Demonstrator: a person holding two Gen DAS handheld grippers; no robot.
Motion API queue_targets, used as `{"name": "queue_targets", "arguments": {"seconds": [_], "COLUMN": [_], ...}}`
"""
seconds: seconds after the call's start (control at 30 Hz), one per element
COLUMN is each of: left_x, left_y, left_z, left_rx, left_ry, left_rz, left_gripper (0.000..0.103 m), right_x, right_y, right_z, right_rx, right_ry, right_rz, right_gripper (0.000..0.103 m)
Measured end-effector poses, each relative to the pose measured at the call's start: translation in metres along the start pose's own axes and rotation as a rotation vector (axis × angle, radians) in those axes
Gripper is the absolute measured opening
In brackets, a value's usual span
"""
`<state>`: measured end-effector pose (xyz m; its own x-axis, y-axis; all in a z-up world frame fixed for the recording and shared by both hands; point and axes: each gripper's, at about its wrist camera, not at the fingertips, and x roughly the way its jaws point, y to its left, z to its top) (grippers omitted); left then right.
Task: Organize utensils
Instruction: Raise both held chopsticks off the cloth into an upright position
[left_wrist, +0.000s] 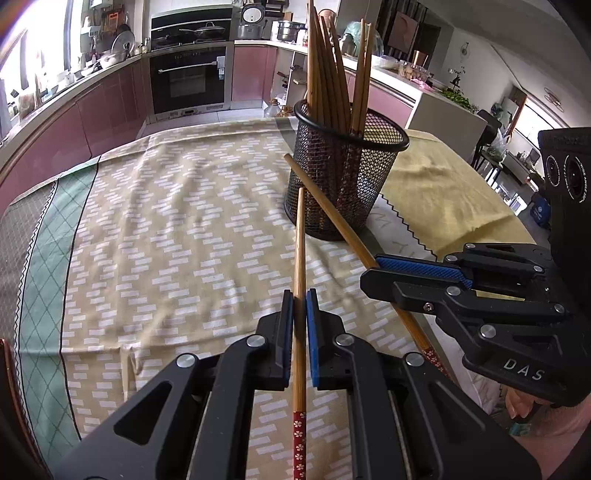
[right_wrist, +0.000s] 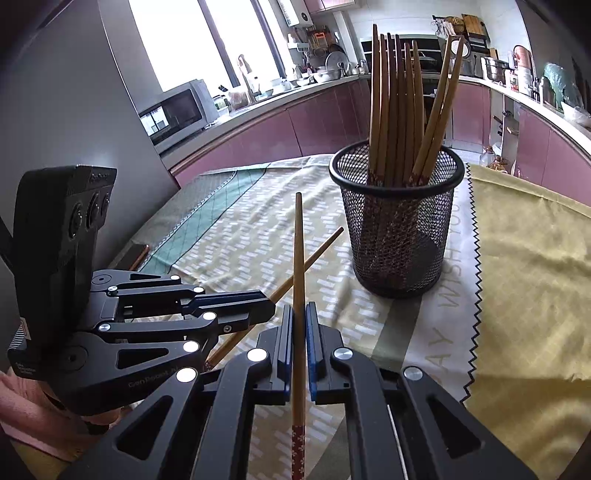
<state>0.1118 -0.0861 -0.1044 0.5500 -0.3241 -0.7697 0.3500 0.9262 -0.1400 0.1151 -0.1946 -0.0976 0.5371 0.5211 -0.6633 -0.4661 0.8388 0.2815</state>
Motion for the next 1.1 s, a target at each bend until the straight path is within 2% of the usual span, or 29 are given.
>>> {"name": "queue_targets", "arguments": {"seconds": [0.47,1.1], "left_x": [-0.024,-0.043], "left_y": [-0.001,-0.004], "left_z": [0.007,0.011], "left_rx": [-0.015,-0.017], "left_ry": [-0.057,-0.11], "left_rz": [-0.041,-0.059], "left_gripper": [0.008,0.008], "right_x": [-0.018,-0.033], "right_y": [-0.001,-0.003], "right_z": [0.011,0.017], "right_rx": [0.015,0.021], "right_ry": [-0.066,-0.123], "right_rz": [0.006,0.005], "right_gripper": [0.006,0.006]}}
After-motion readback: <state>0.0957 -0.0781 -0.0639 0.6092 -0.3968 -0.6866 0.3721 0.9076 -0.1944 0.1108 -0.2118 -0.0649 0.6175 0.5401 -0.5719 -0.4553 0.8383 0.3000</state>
